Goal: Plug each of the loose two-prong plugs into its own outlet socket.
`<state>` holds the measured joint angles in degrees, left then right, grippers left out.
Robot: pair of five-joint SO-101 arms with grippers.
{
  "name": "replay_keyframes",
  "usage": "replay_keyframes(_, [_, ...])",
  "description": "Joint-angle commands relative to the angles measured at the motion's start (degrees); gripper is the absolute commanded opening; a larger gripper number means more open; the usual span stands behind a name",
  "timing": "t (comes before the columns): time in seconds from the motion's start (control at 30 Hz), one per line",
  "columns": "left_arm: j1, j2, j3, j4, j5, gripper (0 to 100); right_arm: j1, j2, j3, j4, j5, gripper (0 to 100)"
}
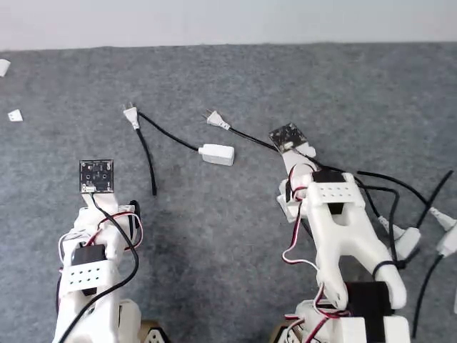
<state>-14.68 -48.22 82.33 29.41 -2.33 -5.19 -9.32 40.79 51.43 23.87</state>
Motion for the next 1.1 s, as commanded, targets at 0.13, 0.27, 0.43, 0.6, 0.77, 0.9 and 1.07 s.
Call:
replay_keyframes(0.13, [-0.4, -0.7, -2.5, -1.1, -0.5, 17, -0.6, 0.0, -9.8, 9.2, -1.2, 22.5])
replay_keyframes(0.27, [-0.4, -0.7, -2.5, -1.1, -0.5, 17, 4.7, 0.4, -12.2, 7.2, -6.2, 10.6])
replay_keyframes(0.43, [-0.4, -0.7, -2.5, -1.1, -0.5, 17, 9.5, 0.7, -12.1, 3.9, -12.1, 3.5])
replay_keyframes(0.6, [-0.4, -0.7, -2.5, -1.1, -0.5, 17, 9.1, 4.2, -8.9, -2.5, -12.1, 1.1])
replay_keyframes(0.77, [-0.4, -0.7, -2.5, -1.1, -0.5, 17, 7.6, 12.7, -12.2, -3.1, -12.0, 1.0])
replay_keyframes(0.9, [-0.4, -0.7, -2.5, -1.1, -0.5, 17, 5.8, 16.9, -16.9, 1.2, -12.0, 1.0])
replay_keyframes(1.07, [-0.4, -0.7, -2.5, -1.1, -0.5, 17, 3.2, 16.1, -17.3, 3.4, -12.5, 1.0])
